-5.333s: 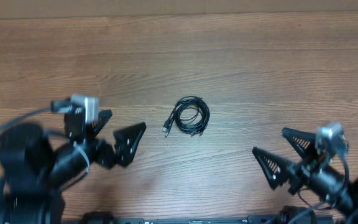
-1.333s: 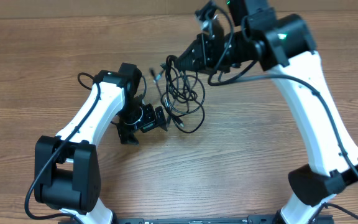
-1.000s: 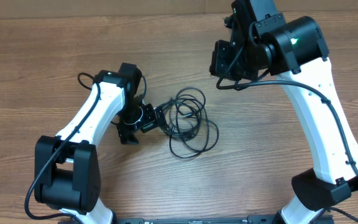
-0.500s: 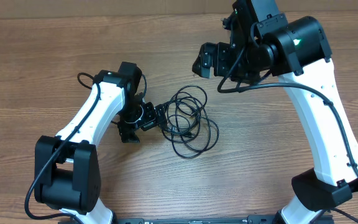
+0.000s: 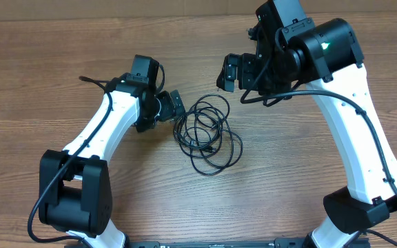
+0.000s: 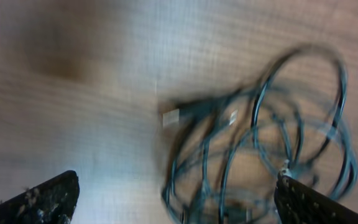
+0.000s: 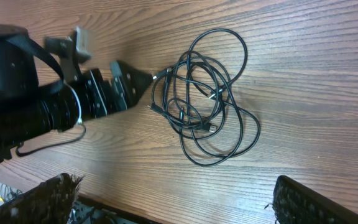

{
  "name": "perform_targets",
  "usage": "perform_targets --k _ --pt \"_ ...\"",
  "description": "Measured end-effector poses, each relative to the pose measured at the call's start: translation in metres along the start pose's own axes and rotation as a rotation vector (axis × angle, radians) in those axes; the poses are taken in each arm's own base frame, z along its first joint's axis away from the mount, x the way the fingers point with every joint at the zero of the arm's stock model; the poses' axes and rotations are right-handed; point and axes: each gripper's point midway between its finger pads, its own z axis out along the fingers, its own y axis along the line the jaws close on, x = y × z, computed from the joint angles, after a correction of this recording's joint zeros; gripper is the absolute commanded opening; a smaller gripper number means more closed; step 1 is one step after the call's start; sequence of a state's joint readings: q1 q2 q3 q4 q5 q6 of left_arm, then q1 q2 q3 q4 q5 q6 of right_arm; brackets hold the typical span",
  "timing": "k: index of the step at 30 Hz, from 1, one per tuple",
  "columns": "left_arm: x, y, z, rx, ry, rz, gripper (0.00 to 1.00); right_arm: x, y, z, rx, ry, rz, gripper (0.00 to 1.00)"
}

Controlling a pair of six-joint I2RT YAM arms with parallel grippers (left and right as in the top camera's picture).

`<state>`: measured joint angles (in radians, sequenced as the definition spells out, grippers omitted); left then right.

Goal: Untangle cables

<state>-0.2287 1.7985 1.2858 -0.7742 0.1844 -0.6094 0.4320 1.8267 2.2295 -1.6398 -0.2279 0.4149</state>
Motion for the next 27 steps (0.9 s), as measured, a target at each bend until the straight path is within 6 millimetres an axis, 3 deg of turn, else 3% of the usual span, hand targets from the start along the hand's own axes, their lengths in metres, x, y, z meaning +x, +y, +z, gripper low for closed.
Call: perform_targets --k 4,8,12,23,27 --pt "-0.011 -0.009 0.000 0.027 -0.051 0.014 1.00 0.000 0.000 0.000 0.000 0.000 0.000 1.00" --pt "-0.002 -0.024 0.001 0.067 -0.028 0.070 0.87 -0.001 0.000 0.000 -0.002 -0.002 -0.001 1.00" --pt "0.012 -0.032 0.004 0.057 -0.007 0.190 1.00 -0.001 0.001 0.000 -0.002 -0.004 -0.002 1.00" --pt "0.019 -0.009 0.027 -0.054 -0.056 0.276 0.96 -0.001 0.001 0.000 -0.002 -0.005 -0.001 1.00" --pt "0.026 -0.003 0.037 -0.049 -0.043 0.275 0.76 -0.002 0.001 0.000 -0.003 -0.006 -0.002 1.00"
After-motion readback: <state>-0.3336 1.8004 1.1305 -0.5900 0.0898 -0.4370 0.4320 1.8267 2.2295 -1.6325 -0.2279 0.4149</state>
